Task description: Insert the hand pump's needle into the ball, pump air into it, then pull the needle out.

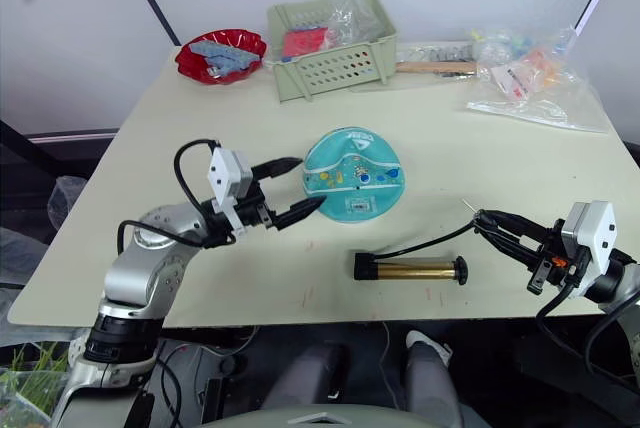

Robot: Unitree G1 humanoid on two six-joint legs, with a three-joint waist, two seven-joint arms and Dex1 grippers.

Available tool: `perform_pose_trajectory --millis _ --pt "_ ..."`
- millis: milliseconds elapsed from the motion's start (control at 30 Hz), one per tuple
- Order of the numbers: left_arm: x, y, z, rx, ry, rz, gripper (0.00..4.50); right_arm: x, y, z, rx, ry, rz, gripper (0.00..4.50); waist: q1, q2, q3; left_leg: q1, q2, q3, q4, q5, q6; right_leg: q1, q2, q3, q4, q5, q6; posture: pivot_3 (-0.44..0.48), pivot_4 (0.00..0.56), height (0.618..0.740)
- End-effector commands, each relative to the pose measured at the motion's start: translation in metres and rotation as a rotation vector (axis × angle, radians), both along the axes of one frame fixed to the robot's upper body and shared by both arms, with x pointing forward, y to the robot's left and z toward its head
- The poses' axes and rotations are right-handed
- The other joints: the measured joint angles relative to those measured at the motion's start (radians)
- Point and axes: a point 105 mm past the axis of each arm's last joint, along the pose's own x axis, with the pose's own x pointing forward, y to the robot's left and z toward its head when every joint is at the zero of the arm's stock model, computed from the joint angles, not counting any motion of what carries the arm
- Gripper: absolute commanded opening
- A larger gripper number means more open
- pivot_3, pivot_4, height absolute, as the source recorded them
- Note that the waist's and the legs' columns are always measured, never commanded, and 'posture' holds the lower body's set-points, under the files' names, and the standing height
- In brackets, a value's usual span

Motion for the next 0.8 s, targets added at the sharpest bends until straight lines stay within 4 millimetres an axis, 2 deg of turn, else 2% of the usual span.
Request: perform_pose_trajectory --millis 33,300,567,800 --pt "0.009 0.001 0.018 -0.003 -0.072 0.066 4.45 -0.004 0.006 0.009 -0.007 -0.048 0.033 0.33 0.000 0.000 0.000 0.000 0.000 0.000 0.000 0.000 0.000 0.000 0.000 0.000 0.000 0.000 0.000 0.000 0.150 0.740" --pt "0.031 -0.010 0.027 -0.018 -0.067 0.156 4.45 -0.005 0.006 0.006 -0.028 -0.060 0.035 0.33 -0.001 -0.001 0.001 0.000 0.000 0.000 0.000 0.000 0.000 0.000 0.000 0.000 0.000 0.000 0.000 0.000 0.150 0.740" --pt "0.051 -0.022 0.009 0.036 0.029 0.190 4.45 -0.002 0.010 0.008 -0.026 -0.080 0.028 0.33 -0.002 -0.002 0.001 0.000 -0.001 0.000 0.000 0.000 0.000 0.000 0.000 0.000 0.000 0.000 0.000 0.000 0.150 0.740" --pt "0.055 -0.028 0.002 0.041 0.052 0.192 4.45 -0.003 0.010 0.008 -0.026 -0.083 0.024 0.33 -0.001 -0.002 0.001 0.000 -0.001 0.000 0.000 0.000 -0.001 0.000 0.000 0.000 0.000 0.000 0.000 0.000 0.150 0.740"
